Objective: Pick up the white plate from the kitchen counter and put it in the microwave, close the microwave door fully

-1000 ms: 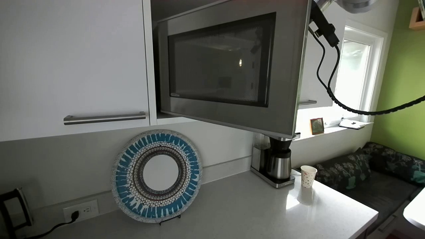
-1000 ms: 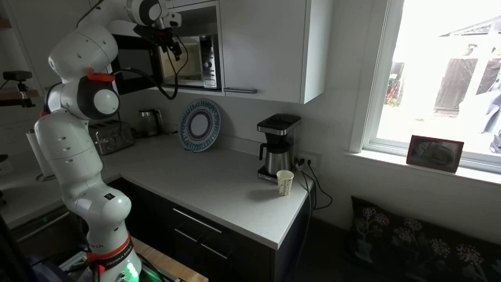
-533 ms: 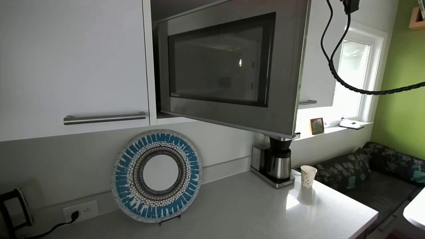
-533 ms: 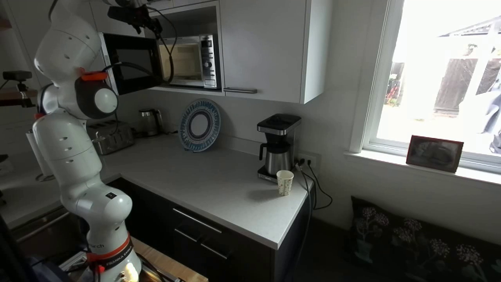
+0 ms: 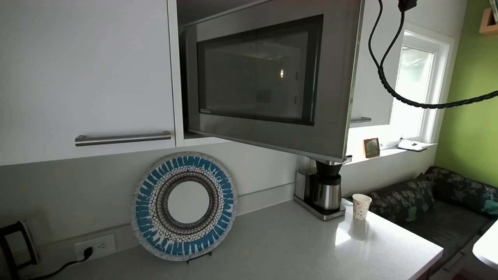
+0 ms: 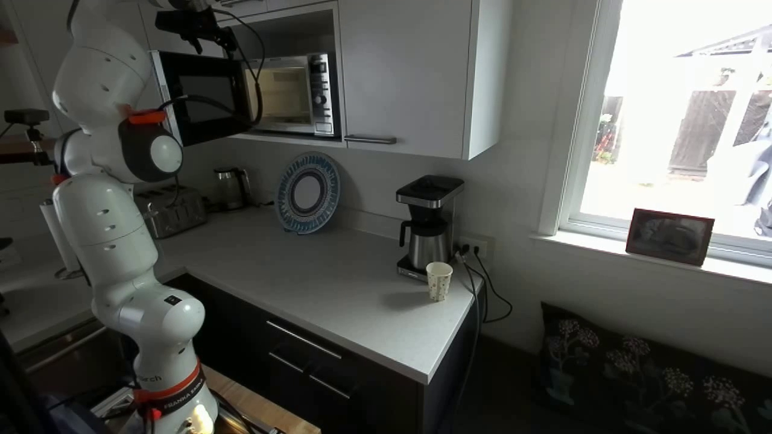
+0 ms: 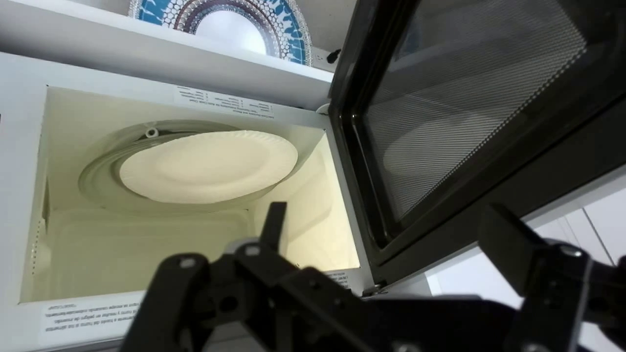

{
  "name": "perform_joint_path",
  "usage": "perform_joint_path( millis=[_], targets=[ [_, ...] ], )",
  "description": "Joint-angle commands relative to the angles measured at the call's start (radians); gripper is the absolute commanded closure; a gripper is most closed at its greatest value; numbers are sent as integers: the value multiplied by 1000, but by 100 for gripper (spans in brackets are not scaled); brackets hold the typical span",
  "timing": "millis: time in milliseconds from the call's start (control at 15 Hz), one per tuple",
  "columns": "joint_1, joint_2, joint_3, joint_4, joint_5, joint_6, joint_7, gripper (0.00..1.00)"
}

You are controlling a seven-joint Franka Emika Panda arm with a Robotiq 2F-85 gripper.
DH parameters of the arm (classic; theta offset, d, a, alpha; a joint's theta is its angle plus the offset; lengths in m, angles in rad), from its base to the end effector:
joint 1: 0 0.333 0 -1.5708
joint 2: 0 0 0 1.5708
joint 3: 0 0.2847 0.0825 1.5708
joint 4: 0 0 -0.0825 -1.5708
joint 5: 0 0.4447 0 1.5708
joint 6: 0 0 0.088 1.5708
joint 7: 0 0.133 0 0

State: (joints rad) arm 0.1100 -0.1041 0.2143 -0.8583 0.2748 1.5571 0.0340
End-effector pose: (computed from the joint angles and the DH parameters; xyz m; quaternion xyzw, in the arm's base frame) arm 0.4120 0.1914 0.9777 -0.8955 -0.1904 -0.3587 0.1819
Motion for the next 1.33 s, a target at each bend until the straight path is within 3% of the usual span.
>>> perform_joint_path(
  millis=[0, 267, 467, 800, 867, 1267],
  targets=[
    [14, 4, 28, 70, -62, -97, -60, 0],
    [29, -10, 93, 154, -186, -287, -94, 0],
    [29, -35, 157, 190, -331, -363, -146, 0],
    [37, -41, 274, 216, -470, -432, -203, 0],
    [70, -24, 294, 239, -519, -453, -200, 0],
    [113, -25, 399, 171, -643, -444, -179, 0]
  ],
)
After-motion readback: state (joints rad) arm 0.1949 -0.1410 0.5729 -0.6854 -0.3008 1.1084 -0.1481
